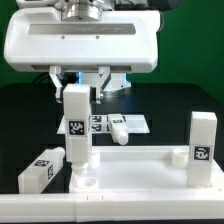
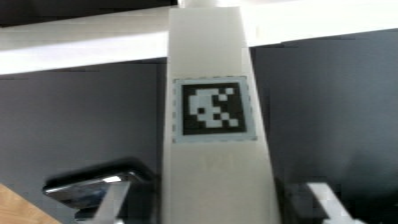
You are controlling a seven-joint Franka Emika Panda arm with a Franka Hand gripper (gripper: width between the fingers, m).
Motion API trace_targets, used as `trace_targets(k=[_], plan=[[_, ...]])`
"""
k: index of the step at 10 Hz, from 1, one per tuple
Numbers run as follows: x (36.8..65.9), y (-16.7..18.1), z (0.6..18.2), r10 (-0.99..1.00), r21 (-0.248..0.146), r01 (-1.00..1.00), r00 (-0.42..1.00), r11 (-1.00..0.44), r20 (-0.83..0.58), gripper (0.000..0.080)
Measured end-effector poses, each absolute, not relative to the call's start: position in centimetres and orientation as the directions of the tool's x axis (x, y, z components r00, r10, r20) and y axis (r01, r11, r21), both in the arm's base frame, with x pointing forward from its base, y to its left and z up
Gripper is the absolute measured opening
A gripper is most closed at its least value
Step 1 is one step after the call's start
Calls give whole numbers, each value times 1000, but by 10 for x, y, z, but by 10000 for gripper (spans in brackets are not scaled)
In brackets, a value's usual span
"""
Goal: Assemble desk
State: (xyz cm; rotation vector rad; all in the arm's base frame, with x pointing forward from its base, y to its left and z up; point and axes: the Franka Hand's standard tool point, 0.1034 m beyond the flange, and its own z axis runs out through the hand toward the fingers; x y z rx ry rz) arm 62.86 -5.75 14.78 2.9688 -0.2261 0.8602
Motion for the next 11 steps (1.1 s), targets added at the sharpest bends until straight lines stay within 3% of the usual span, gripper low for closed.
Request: trace_targets(k=[8, 11], plan=[[626, -47, 126, -136, 0, -159, 842, -987, 523, 286], [624, -49, 115, -123, 25, -164, 827, -986, 549, 286]])
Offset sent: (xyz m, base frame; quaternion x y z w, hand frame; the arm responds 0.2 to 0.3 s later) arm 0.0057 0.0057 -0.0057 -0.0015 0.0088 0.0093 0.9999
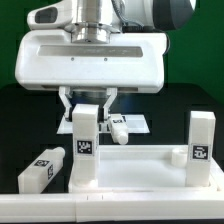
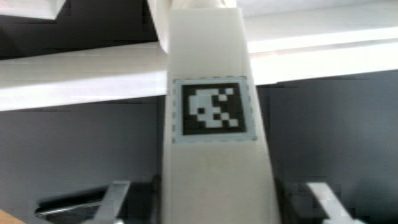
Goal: Assemble desk
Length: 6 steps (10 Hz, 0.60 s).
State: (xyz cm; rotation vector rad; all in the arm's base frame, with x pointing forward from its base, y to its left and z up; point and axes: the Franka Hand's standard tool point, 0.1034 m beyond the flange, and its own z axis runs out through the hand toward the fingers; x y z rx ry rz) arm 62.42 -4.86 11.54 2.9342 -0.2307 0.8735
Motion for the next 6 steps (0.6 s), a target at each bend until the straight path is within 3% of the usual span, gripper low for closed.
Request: trace_targets(k=[3, 4, 5, 6], plan=[[624, -50, 115, -122, 30, -166, 823, -986, 554, 286], [624, -50, 114, -122, 30, -166, 824, -986, 554, 369], [624, -50, 114, -123, 29, -165, 826, -986, 550, 507], [623, -48, 112, -135, 8, -162, 849, -987, 511, 507]])
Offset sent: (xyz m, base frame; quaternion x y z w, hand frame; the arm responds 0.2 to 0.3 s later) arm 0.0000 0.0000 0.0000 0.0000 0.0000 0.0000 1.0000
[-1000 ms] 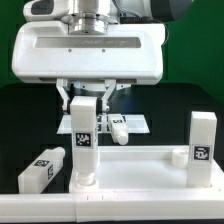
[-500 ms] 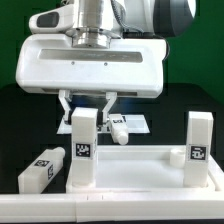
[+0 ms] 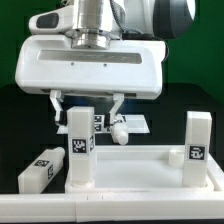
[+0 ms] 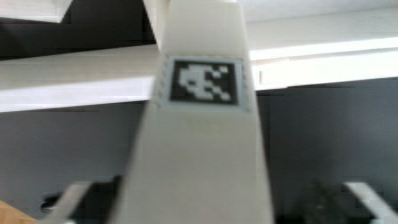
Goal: Assemble desk
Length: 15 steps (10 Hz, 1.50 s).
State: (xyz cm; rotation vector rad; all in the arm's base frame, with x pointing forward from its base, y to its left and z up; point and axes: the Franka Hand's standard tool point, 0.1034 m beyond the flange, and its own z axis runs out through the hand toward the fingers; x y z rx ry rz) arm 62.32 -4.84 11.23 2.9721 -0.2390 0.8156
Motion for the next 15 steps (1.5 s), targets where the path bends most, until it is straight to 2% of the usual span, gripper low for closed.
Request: trace_targets(k=[1, 2, 3, 5, 6, 7, 8, 9, 10, 11, 12, 15], plan=[[627, -57, 122, -158, -18, -170, 864, -985, 479, 618], [630, -66, 126, -188, -46, -187, 878, -981, 440, 640], [626, -65, 122, -239, -109, -214, 915, -971, 325, 640], [621, -56, 114, -287, -160, -259, 939, -952, 189, 649], [623, -54, 112, -296, -168, -269, 940, -949, 168, 649], [628, -51, 112, -294, -154, -265, 932, -952, 214, 649], [626, -49, 110, -302, -157, -274, 931, -949, 206, 649], [626, -51, 110, -304, -156, -275, 930, -949, 207, 515], [626, -50, 110, -357, -168, -327, 913, -930, 197, 515], [626, -50, 109, -419, -181, -388, 889, -904, 185, 376], [624, -53, 108, -486, -191, -456, 857, -869, 170, 294], [625, -55, 108, -787, -235, -755, 611, -613, 90, 294]])
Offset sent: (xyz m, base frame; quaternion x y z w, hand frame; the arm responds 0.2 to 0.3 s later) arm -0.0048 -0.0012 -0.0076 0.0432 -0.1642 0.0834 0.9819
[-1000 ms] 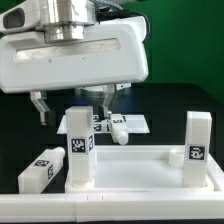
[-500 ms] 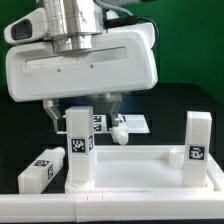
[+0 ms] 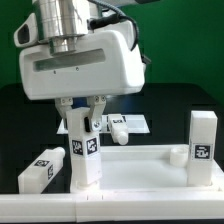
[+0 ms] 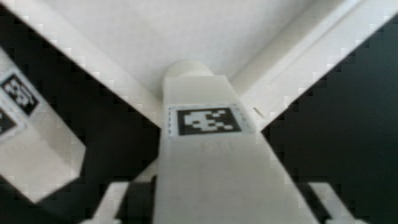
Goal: Assemble desk
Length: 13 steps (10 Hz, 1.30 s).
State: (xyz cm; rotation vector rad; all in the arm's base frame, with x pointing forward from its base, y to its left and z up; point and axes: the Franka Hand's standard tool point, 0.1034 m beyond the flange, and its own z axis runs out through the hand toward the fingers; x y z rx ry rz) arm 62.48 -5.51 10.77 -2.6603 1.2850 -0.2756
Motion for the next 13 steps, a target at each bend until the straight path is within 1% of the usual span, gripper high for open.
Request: trace_targets(k=[1, 2, 3, 4, 5, 6, 7, 8, 9, 10, 11, 12, 13], plan=[[624, -53, 107, -902, -243, -872, 430, -425, 37, 294], [623, -51, 107, -973, -242, -945, 230, -219, -17, 294], [623, -49, 106, -995, -243, -969, 63, -44, -71, 294], [623, -49, 106, -996, -241, -970, -1, 24, -94, 294], [623, -48, 106, -995, -240, -970, -3, 26, -95, 294], [623, -48, 106, -996, -241, -970, 22, 0, -89, 294], [623, -48, 106, -996, -243, -970, 46, -25, -82, 389], [623, -51, 108, -969, -253, -940, 244, -228, -34, 543], [625, -52, 111, -895, -255, -864, 446, -434, 13, 543], [624, -48, 112, -796, -240, -770, 605, -591, 22, 627], [625, -49, 112, -784, -241, -757, 619, -608, 33, 627], [624, -50, 111, -734, -236, -706, 677, -668, 52, 646], [624, -50, 111, -700, -233, -671, 712, -704, 64, 649]])
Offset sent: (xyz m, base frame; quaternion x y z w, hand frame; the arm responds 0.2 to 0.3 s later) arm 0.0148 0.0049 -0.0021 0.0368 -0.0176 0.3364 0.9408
